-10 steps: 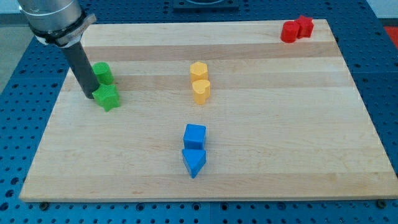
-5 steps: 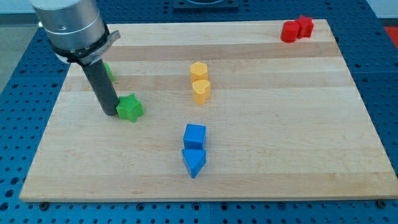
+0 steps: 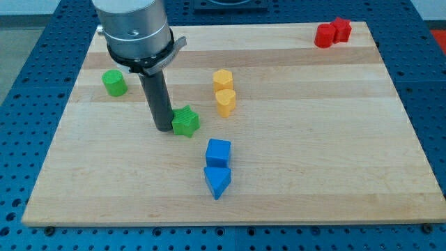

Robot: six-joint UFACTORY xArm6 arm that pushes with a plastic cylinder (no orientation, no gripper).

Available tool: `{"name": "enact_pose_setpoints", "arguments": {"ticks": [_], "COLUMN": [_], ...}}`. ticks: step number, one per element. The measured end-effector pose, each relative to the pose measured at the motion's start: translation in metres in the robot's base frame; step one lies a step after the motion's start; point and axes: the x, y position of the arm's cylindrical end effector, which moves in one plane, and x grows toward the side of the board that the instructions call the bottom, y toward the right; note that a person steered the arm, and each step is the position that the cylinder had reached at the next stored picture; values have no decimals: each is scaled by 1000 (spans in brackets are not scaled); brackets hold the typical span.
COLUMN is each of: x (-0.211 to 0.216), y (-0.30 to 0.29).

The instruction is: Move green star between yellow heart and blue cube

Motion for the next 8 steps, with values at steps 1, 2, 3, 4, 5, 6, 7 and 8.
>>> {"name": "enact_pose_setpoints", "arguments": {"ticks": [1,2,3,4,5,6,7,8], "x": [-11,-18,-18,-16,-7,3,8,11], "y": [0,1,13,17,17,18,18,25]}}
